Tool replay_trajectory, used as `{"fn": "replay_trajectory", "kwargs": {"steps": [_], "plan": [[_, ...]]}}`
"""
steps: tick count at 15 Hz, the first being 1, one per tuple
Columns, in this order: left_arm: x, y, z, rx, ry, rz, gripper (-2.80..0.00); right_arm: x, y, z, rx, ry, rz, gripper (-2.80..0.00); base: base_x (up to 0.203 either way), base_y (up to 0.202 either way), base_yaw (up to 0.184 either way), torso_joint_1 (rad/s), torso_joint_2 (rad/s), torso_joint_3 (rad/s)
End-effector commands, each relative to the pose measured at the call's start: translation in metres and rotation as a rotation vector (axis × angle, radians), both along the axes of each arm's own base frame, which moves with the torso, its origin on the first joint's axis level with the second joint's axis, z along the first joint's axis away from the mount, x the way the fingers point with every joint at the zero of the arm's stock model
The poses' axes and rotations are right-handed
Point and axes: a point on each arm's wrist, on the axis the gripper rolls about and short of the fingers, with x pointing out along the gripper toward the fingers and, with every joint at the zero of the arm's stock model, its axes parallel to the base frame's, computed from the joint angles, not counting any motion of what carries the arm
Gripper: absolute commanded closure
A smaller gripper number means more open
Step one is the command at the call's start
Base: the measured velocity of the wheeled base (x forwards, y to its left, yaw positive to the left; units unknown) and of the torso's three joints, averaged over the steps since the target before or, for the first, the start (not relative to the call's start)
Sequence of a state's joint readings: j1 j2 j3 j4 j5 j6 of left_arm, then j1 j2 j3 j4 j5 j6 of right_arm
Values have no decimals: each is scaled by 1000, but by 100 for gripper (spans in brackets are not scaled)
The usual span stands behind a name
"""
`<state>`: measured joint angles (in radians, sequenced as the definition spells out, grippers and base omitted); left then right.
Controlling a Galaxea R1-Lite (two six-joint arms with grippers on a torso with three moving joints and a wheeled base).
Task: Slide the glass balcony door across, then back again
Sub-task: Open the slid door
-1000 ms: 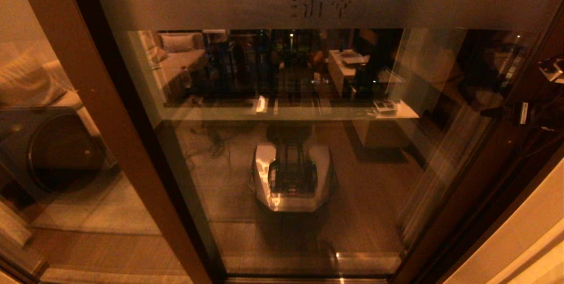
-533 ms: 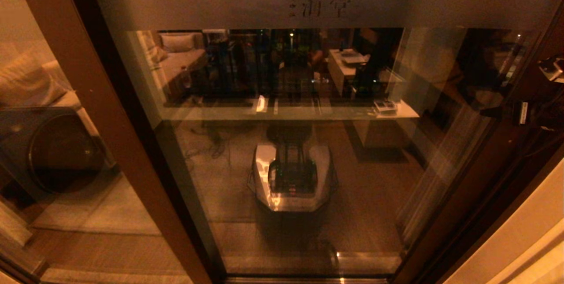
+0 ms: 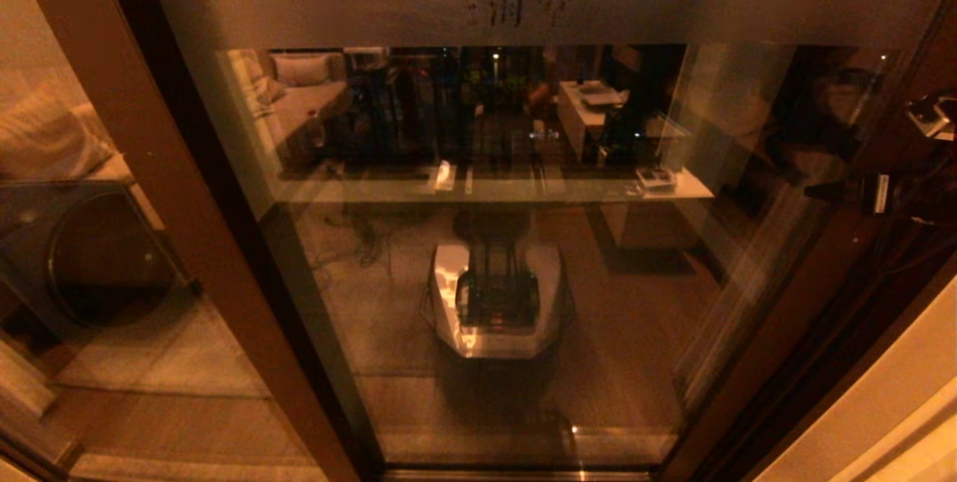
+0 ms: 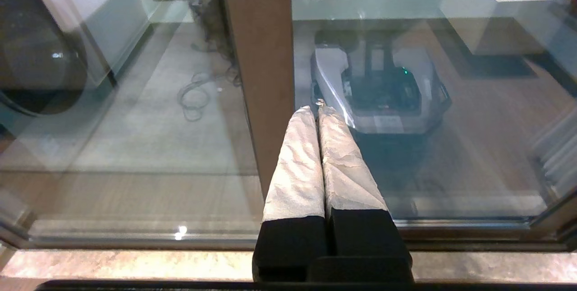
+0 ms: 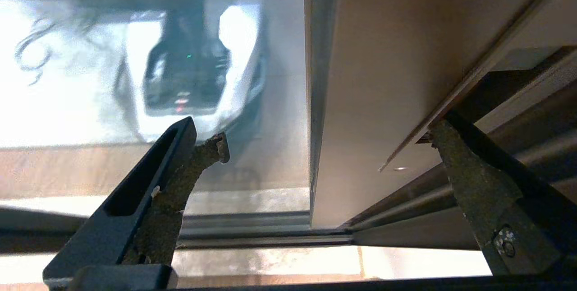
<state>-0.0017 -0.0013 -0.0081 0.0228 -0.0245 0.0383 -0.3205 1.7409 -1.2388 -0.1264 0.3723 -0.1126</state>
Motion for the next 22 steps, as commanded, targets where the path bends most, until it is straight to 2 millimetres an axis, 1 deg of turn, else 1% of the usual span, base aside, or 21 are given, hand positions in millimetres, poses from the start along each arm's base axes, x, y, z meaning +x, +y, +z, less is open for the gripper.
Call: {"fn": "replay_trajectory", "kwargs": {"steps": [1, 4, 6, 9, 11, 15, 17, 18, 19, 22], "plan": [[0, 0, 0, 0, 2, 0, 0, -6, 2, 4, -5, -10, 1, -280, 0, 0, 0, 0, 0, 0], [0, 0, 0, 0, 2, 0, 0, -9, 9, 7, -7, -15, 18, -280, 0, 0, 0, 0, 0, 0], [0, 0, 0, 0, 2, 0, 0, -13, 19, 7, -6, -12, 45, -280, 0, 0, 0, 0, 0, 0], [0, 0, 0, 0, 2, 0, 0, -24, 30, 4, -2, 1, 69, -280, 0, 0, 0, 0, 0, 0], [0, 0, 0, 0, 0, 0, 0, -38, 33, 2, -4, 8, 73, -280, 0, 0, 0, 0, 0, 0], [0, 0, 0, 0, 2, 0, 0, -76, 42, 8, -7, -18, 68, -280, 0, 0, 0, 0, 0, 0], [0, 0, 0, 0, 0, 1, 0, -95, 44, 14, -15, -49, 55, -280, 0, 0, 0, 0, 0, 0], [0, 0, 0, 0, 2, 0, 0, -103, 46, 18, -21, -68, 51, -54, 0, 0, 0, 0, 0, 0], [0, 0, 0, 0, 0, 0, 0, -110, 48, 23, -28, -88, 48, 0, 0, 0, 0, 0, 0, 0], [0, 0, 0, 0, 2, 0, 0, -128, 46, 31, -40, -117, 17, 0, 0, 0, 0, 0, 0, 0]]}}
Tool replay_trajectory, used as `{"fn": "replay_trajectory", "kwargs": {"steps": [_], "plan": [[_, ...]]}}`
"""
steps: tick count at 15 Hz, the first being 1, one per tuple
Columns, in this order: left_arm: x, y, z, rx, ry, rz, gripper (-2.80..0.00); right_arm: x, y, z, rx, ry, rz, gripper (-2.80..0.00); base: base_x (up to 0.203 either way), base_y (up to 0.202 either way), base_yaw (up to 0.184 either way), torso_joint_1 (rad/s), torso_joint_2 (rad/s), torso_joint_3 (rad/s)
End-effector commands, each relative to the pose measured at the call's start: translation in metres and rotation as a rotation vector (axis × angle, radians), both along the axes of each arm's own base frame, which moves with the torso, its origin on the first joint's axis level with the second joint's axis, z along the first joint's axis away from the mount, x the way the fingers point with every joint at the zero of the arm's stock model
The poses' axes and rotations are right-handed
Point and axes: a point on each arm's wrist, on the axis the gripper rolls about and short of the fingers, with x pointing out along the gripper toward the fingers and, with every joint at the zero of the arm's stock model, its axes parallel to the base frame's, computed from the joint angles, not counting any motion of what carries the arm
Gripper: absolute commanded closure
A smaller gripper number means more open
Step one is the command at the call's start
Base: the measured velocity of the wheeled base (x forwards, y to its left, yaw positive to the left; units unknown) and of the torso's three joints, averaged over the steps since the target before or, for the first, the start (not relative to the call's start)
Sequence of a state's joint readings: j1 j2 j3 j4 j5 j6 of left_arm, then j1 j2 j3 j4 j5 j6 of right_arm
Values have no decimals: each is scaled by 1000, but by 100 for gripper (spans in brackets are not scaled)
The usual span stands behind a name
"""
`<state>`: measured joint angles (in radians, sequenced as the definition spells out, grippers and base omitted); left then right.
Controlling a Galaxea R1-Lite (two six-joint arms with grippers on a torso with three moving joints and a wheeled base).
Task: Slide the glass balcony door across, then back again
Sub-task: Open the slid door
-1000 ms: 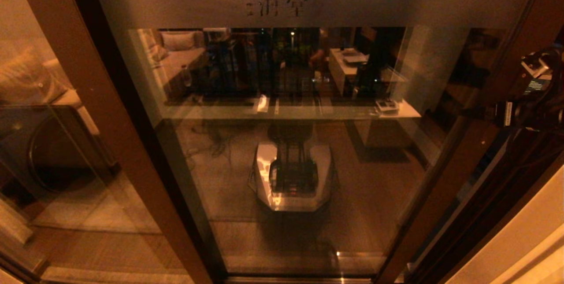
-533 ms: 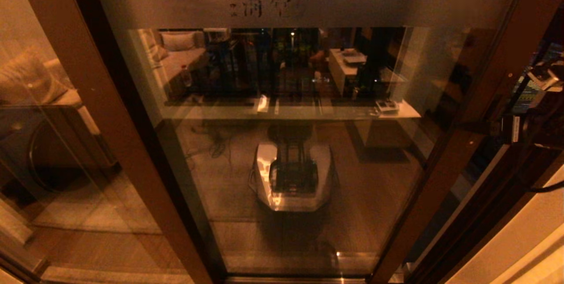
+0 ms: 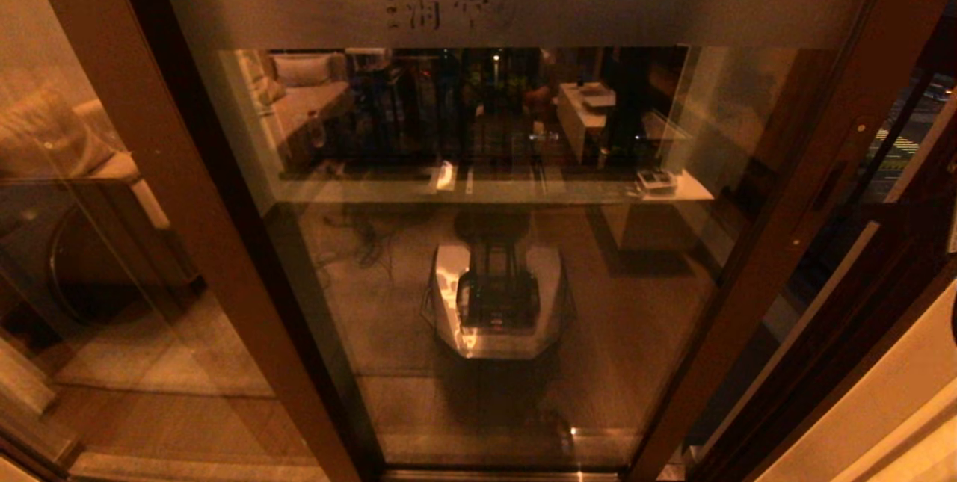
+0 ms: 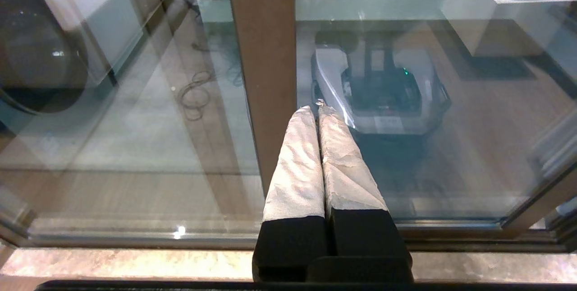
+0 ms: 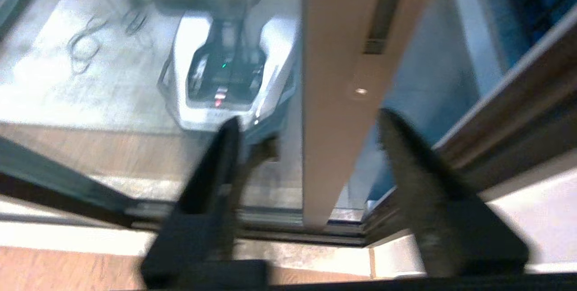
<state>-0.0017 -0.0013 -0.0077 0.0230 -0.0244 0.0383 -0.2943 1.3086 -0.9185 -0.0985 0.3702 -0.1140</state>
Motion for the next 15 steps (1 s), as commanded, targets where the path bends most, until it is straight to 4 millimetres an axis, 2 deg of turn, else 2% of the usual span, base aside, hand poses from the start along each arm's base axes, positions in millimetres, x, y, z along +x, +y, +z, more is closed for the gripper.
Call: {"fn": "replay_trajectory", "kwargs": {"steps": [1, 3, 6, 10, 15], "plan": [[0, 0, 0, 0, 0, 0, 0, -13, -1, 8, -11, -35, -20, 0, 0, 0, 0, 0, 0, 0], [0, 0, 0, 0, 1, 0, 0, -9, -9, 7, -9, -27, -52, 0, 0, 0, 0, 0, 0, 0], [0, 0, 0, 0, 1, 0, 0, 9, -31, 14, -13, -31, -115, 0, 0, 0, 0, 0, 0, 0], [0, 0, 0, 0, 1, 0, 0, 52, -66, 15, -7, -15, -167, 0, 0, 0, 0, 0, 0, 0], [0, 0, 0, 0, 1, 0, 0, 105, -90, 5, 10, 1, -152, 0, 0, 0, 0, 0, 0, 0]]}}
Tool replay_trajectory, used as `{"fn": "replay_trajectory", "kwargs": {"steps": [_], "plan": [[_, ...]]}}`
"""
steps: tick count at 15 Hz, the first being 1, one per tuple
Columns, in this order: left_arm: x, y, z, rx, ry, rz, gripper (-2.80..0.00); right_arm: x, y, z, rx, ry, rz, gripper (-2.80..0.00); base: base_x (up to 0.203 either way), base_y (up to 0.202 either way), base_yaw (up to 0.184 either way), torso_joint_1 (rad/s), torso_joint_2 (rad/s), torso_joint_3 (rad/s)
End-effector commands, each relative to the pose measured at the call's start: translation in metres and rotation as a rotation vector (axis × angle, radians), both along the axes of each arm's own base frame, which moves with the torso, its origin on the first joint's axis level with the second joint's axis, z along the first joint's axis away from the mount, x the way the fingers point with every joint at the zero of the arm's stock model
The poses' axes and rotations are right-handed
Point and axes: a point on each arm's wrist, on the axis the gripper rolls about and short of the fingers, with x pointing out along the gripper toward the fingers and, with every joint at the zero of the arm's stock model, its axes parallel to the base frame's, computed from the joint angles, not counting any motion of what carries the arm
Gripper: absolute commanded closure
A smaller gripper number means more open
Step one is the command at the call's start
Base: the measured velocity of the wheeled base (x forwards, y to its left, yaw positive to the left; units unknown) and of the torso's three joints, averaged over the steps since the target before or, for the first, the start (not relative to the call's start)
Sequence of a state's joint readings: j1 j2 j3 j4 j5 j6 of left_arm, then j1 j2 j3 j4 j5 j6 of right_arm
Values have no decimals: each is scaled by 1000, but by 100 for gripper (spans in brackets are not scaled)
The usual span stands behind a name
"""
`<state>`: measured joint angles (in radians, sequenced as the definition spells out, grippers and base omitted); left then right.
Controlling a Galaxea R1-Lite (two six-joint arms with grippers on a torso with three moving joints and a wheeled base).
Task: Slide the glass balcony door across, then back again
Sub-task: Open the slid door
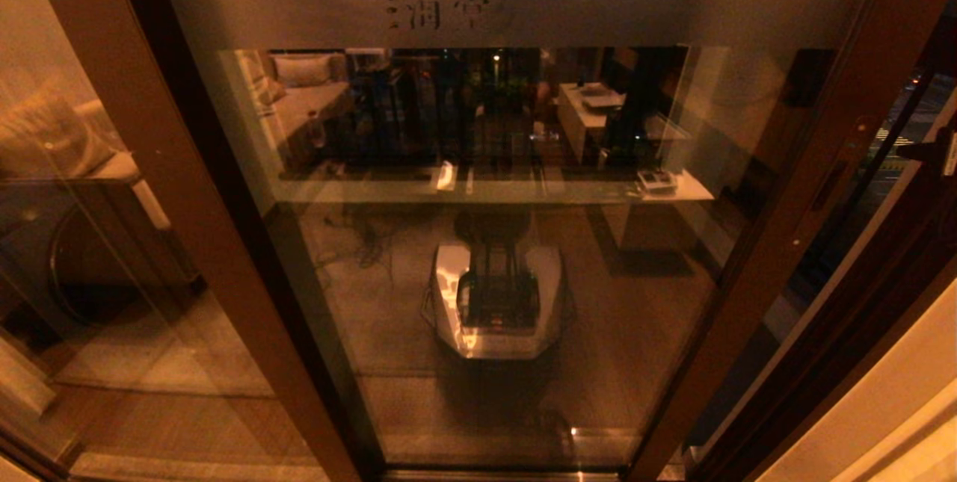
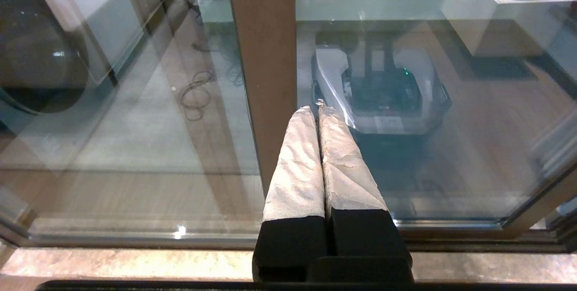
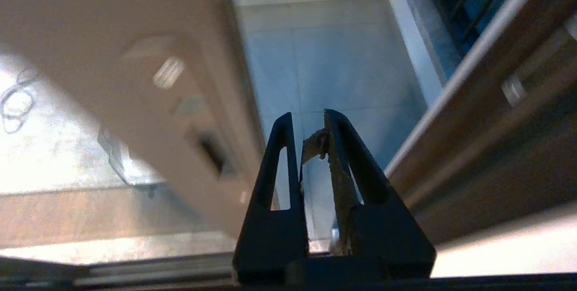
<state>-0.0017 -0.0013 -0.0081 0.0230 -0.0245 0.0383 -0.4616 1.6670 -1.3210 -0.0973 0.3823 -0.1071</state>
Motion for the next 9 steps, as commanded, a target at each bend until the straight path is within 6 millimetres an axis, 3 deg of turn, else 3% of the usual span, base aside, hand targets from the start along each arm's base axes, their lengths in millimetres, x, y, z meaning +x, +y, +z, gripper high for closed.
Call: {"fn": "replay_trajectory", "kwargs": {"steps": [1, 9], "plan": [[0, 0, 0, 0, 2, 0, 0, 32, -11, -18, 32, 40, 10, 0, 0, 0, 0, 0, 0, 0], [0, 0, 0, 0, 2, 0, 0, 74, -20, -22, 93, -15, 140, 0, 0, 0, 0, 0, 0, 0]]}}
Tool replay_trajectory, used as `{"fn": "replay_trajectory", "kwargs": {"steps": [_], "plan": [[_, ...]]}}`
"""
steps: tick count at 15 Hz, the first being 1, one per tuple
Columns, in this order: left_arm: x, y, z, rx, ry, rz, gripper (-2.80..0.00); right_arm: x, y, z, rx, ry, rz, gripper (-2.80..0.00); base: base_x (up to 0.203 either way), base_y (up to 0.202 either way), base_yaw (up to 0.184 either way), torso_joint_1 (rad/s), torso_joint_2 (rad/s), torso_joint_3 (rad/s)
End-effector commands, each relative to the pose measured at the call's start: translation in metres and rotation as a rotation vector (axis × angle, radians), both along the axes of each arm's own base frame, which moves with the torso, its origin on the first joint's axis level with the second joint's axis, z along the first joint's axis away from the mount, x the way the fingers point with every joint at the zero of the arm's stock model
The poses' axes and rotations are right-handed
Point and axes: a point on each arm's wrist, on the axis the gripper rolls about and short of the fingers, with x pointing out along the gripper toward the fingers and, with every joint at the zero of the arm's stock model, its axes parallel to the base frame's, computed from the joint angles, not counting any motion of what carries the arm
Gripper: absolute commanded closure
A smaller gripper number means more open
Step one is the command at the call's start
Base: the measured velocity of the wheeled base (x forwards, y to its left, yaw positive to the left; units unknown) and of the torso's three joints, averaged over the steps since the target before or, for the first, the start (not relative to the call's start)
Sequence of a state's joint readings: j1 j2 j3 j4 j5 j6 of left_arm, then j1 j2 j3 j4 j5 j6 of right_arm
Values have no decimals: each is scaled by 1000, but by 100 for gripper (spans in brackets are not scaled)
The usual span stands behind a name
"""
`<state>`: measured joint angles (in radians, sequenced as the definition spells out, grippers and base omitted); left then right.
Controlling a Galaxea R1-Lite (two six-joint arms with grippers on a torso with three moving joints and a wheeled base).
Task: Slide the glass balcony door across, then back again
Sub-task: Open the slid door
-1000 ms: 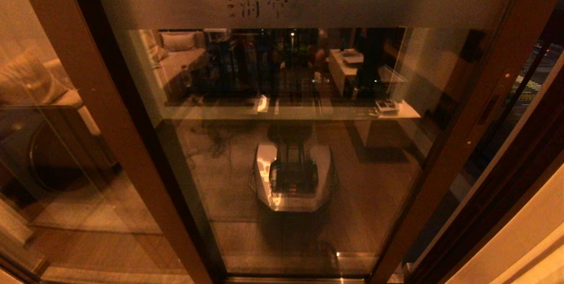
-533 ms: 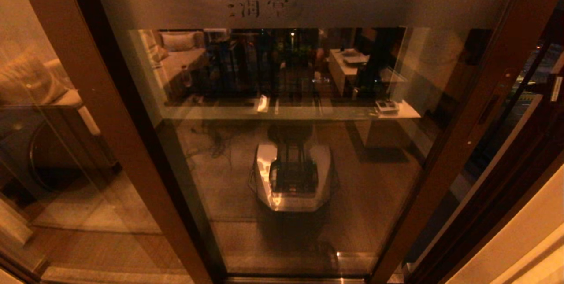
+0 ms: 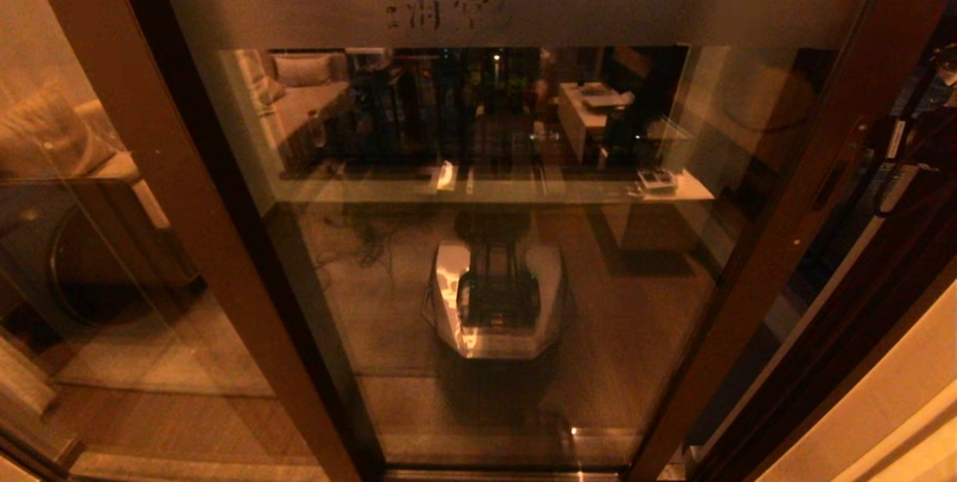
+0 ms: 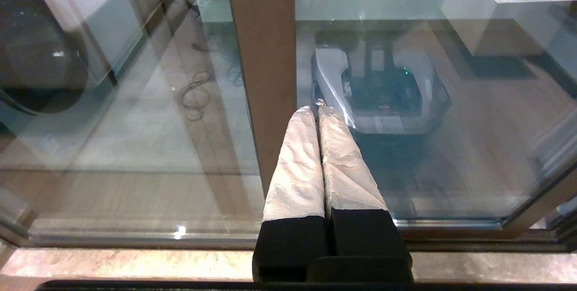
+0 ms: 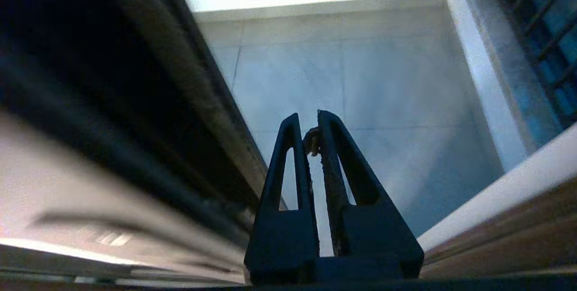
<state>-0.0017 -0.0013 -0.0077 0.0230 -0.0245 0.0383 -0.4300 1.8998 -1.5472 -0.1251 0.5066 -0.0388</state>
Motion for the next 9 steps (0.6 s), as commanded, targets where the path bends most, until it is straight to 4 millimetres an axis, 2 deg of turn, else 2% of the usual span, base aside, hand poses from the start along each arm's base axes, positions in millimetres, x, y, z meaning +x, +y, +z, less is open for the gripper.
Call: {"fn": "replay_trajectory", "kwargs": {"steps": [1, 4, 9], "plan": [[0, 0, 0, 0, 1, 0, 0, 8, -1, -10, 18, 20, 14, 0, 0, 0, 0, 0, 0, 0], [0, 0, 0, 0, 1, 0, 0, 4, 5, -5, 44, 9, 69, 0, 0, 0, 0, 0, 0, 0], [0, 0, 0, 0, 0, 0, 0, -13, 42, 6, 41, 3, 148, 0, 0, 0, 0, 0, 0, 0]]}}
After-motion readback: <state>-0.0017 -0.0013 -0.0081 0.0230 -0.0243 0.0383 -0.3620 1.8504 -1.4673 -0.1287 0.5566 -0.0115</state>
